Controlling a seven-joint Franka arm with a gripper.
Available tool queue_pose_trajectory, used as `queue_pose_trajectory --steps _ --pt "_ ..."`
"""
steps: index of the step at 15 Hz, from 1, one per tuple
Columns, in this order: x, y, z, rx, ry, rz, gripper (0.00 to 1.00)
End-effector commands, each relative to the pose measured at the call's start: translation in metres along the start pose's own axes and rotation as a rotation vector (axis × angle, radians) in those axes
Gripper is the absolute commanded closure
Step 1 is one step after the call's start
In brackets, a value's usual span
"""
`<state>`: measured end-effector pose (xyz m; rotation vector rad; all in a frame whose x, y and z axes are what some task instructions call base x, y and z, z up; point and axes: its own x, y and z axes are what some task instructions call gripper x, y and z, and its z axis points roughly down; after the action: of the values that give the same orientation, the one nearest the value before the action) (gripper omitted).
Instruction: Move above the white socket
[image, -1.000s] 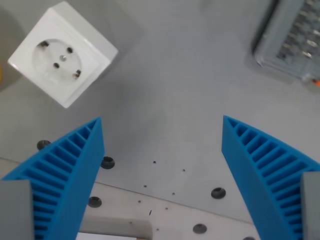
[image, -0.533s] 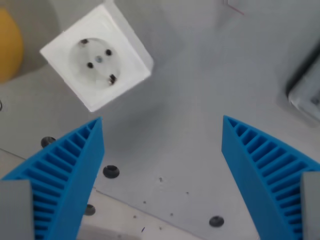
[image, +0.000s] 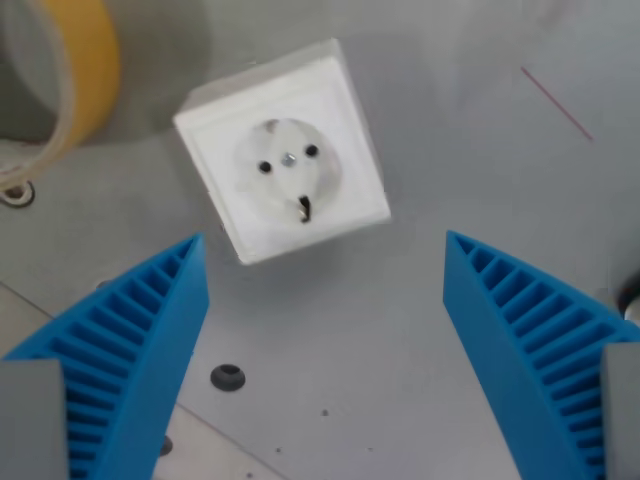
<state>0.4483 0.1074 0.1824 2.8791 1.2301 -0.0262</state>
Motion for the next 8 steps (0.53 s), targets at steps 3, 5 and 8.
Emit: queue_pose_trajectory --steps 3,5,8 --pt "0.006 -0.010 0.011 -0.088 0.067 -0.275 0.00" --pt "0.010 -0.012 0.014 -0.088 0.060 -0.284 0.00" --pt "0.014 -0.015 0.017 -0.088 0.052 -0.274 0.00"
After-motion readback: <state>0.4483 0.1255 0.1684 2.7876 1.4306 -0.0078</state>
